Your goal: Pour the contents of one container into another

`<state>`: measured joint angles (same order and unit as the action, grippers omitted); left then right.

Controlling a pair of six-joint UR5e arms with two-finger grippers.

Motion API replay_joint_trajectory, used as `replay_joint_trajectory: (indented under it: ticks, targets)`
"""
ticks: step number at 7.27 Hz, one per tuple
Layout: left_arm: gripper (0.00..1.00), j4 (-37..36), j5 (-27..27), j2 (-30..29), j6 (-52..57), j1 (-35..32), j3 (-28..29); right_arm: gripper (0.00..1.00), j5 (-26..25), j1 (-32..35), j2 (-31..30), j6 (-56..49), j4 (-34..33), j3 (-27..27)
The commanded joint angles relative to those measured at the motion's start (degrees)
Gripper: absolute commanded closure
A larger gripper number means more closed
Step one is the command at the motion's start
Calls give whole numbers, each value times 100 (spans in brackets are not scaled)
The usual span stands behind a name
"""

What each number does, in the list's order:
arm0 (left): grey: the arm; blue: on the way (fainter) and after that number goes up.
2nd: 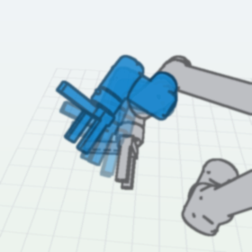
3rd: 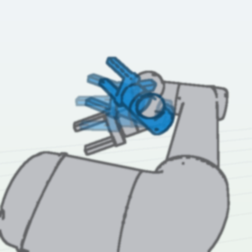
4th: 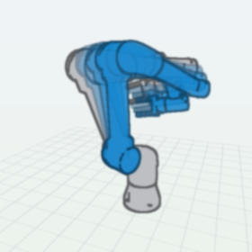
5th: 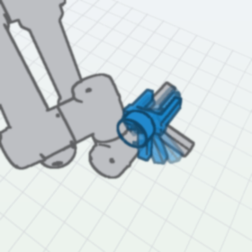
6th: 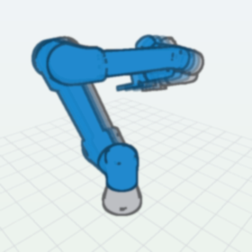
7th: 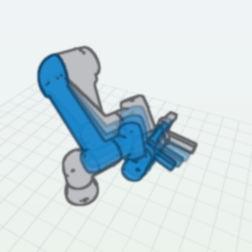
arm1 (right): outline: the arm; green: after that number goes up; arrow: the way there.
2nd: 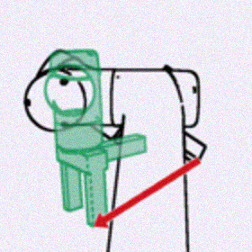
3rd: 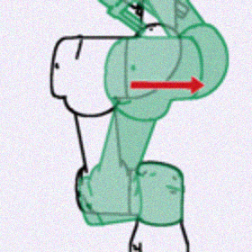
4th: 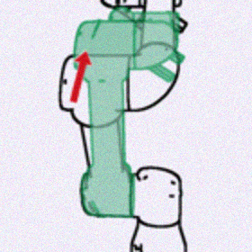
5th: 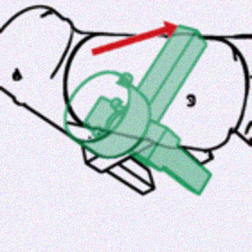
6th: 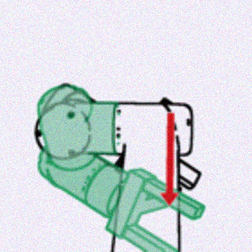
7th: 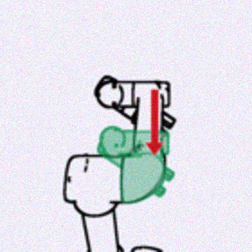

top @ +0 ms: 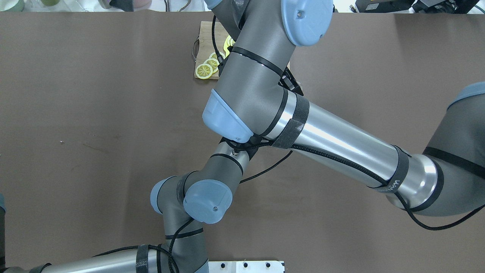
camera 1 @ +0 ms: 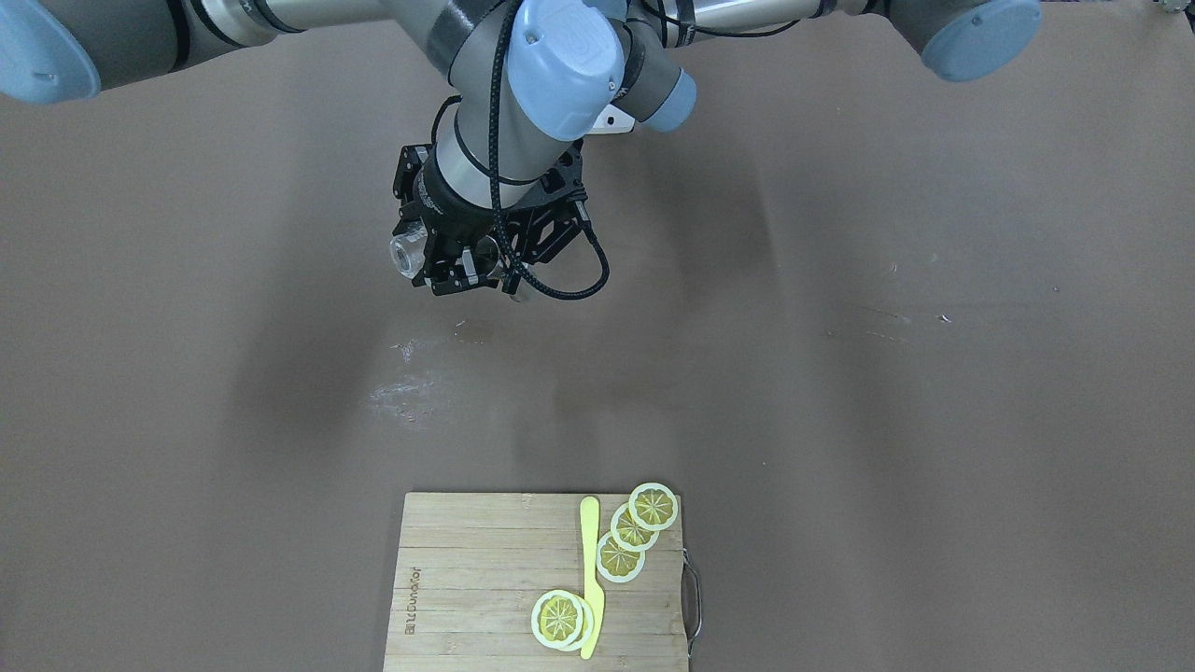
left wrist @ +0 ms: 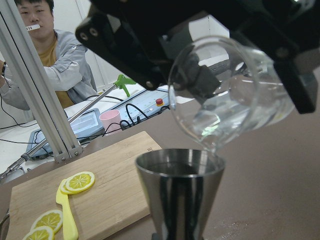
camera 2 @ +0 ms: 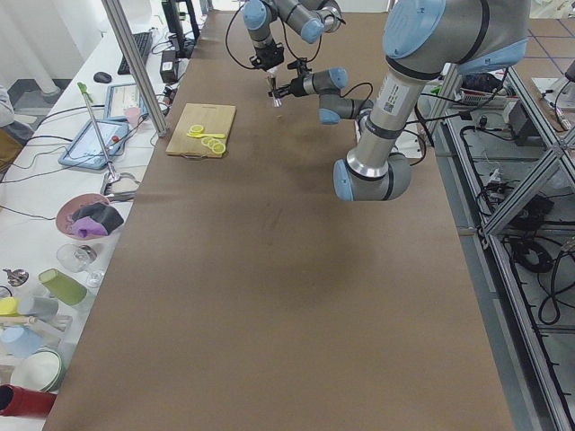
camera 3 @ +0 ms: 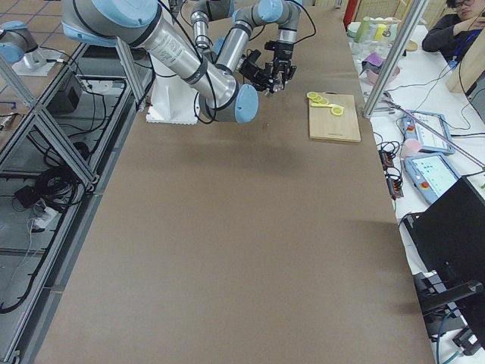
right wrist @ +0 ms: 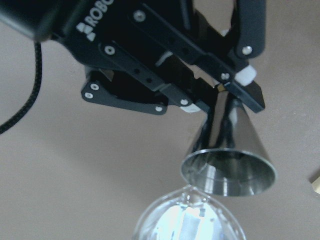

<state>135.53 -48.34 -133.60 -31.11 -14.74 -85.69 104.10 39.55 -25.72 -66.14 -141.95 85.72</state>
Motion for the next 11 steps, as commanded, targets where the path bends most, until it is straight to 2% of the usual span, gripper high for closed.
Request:
replay_joint_trajectory:
  ticks: [1,4,9,11]
  targets:
    - [100,0,0,0,0,6,0,100,-4,17,5,-83,-8,14]
    - [100,0,0,0,9,6,0,100,119,122,-73,-74,71,278]
    - [100,0,0,96,9,-3,-26,100,979,561,-810,-4,694,1392]
    - [100,157,9,455,9,-21,-253,100,1391,886,-1258,101,1299,1710]
